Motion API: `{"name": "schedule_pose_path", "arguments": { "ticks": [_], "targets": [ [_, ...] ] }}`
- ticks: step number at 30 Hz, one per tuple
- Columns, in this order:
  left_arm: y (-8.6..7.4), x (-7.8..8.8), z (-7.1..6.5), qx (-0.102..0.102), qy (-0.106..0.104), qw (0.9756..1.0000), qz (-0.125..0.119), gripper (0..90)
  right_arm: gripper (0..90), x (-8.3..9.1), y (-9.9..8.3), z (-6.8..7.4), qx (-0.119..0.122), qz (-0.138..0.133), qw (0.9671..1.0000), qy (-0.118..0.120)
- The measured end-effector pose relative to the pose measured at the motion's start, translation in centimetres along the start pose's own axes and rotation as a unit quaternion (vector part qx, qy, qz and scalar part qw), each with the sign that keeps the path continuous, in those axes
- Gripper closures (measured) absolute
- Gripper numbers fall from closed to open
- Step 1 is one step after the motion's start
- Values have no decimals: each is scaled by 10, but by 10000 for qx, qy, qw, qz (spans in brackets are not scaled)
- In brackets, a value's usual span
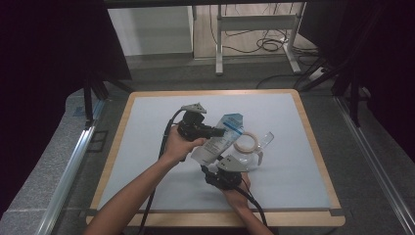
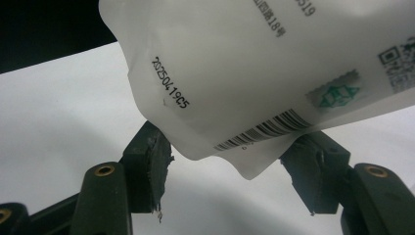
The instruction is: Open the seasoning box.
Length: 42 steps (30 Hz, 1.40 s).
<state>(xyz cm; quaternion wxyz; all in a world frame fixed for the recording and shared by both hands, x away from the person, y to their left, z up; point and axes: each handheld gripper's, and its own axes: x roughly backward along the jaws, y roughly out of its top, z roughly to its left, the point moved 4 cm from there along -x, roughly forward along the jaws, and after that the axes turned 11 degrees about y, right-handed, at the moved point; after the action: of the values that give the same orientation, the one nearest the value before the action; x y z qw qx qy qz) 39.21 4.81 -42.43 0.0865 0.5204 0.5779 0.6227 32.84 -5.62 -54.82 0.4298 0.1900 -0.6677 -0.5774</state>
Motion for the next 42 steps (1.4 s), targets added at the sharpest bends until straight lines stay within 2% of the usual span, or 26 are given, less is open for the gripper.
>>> {"name": "schedule_pose_path", "arguments": {
  "ticks": [10, 19, 22, 29, 33, 37, 42],
  "targets": [
    [3, 0, -2, -64, -35, 9999, 145, 900, 379, 1, 0, 0, 26, -36, 10000, -13],
    [9, -4, -3, -181, -78, 9992, 361, 900, 380, 1, 0, 1, -118, -112, 9999, -31],
    [13, -7, -4, -201, -130, 9987, 453, 900, 381, 2, 1, 2, -184, -143, 9997, -118],
    [19, -8, -2, -248, -81, 9982, 537, 900, 380, 4, 3, 2, -195, -232, 9994, -188],
    [20, -9, -1, -191, -99, 9981, 569, 900, 380, 3, 5, 3, -192, -252, 9993, -176],
    [21, -11, -2, -281, -56, 9975, 639, 900, 380, 2, 6, 3, -188, -231, 9994, -192],
    [24, -12, -1, -294, -14, 9973, 666, 900, 380, 2, 8, 4, -295, -249, 9991, -157]
  ]
}}
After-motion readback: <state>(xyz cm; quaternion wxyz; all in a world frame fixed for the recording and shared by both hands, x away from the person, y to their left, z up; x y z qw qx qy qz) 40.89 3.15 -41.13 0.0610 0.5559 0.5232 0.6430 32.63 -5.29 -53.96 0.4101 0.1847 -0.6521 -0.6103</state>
